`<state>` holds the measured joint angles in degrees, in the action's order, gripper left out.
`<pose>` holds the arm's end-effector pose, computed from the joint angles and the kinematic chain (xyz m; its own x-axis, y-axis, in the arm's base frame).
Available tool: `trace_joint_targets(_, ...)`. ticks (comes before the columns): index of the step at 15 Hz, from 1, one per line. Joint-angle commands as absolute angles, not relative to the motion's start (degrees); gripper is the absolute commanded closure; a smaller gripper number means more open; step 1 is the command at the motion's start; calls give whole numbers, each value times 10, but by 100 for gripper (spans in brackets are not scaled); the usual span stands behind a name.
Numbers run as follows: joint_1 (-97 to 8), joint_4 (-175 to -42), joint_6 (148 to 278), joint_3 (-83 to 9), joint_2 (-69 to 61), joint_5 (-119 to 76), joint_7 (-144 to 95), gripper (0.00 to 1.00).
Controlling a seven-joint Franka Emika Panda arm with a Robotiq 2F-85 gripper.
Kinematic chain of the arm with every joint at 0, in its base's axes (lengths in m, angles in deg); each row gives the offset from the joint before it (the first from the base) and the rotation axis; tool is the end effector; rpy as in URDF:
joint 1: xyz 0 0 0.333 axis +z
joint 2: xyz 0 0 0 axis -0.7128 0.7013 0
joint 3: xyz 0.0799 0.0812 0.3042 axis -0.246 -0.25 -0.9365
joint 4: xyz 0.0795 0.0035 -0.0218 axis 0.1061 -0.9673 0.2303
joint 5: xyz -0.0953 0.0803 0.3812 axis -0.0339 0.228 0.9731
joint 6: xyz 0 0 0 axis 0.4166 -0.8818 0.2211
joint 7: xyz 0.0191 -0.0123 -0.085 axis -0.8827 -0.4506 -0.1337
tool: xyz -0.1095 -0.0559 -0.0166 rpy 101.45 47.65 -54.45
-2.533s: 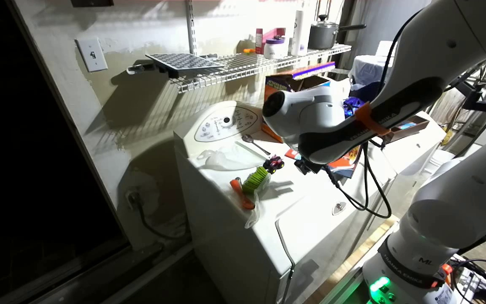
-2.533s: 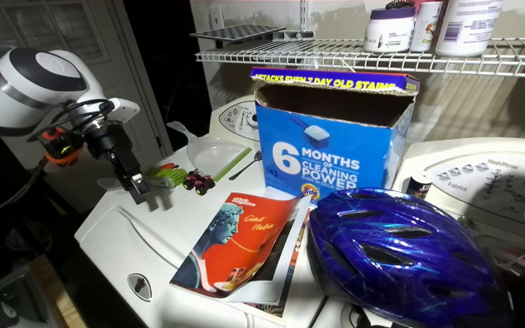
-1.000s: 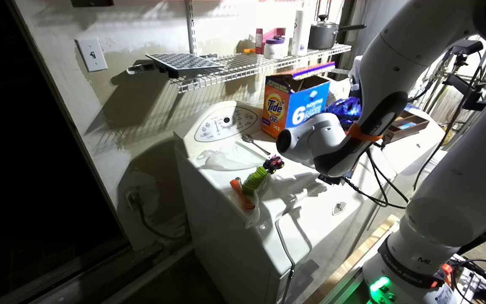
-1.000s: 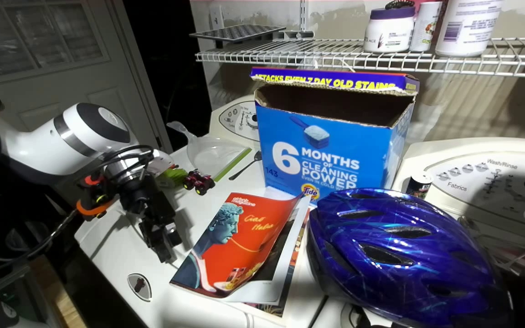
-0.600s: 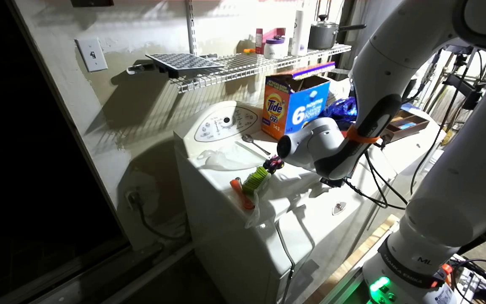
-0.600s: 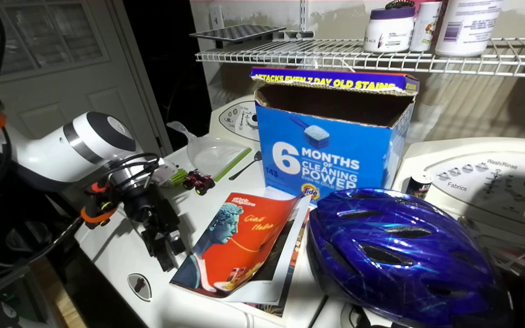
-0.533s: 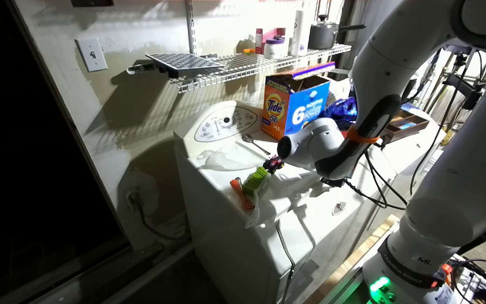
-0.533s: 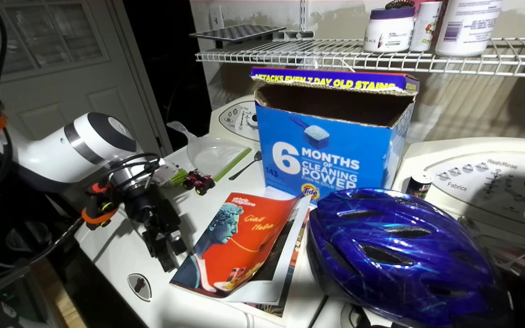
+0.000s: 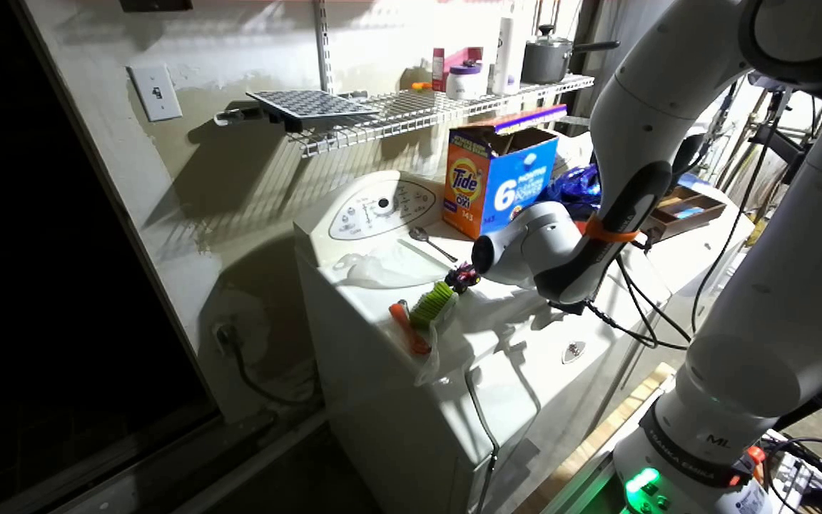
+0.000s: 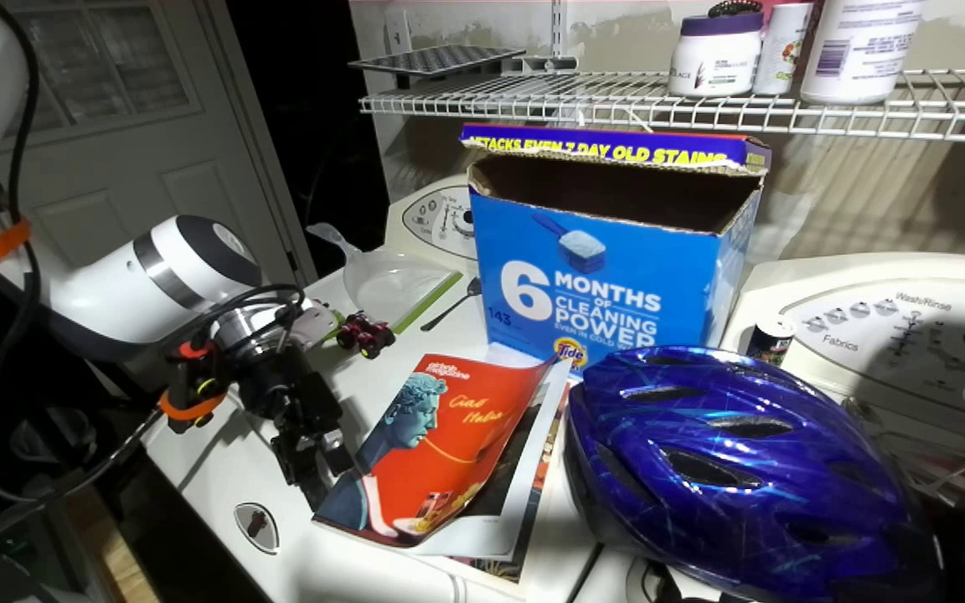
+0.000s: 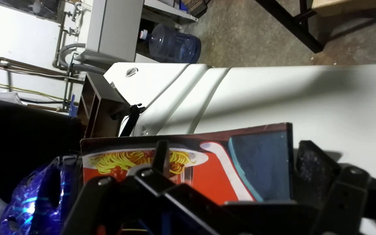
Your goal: Put the orange book on the shelf
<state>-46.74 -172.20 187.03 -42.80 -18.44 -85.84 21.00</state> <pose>0.3326 -0.0795 0.1944 0.9575 -0.0961 -0.2719 0.1960 -0.4748 0.8580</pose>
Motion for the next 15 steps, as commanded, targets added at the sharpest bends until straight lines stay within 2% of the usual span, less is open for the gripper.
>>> trace_joint_targets(1, -463, -1701, 1851, -420, -153, -882, 223, 26)
trace_joint_targets(4, -463, -1693, 1850, -418, -141, -884, 221, 50)
trace_joint_targets(11, -466, -1680, 1864, -415, -121, -874, 208, 96)
trace_joint_targets(13, -468, -1680, 1873, -415, -123, -871, 202, 100)
trace_joint_targets(15, -471, -1683, 1898, -414, -131, -861, 185, 98)
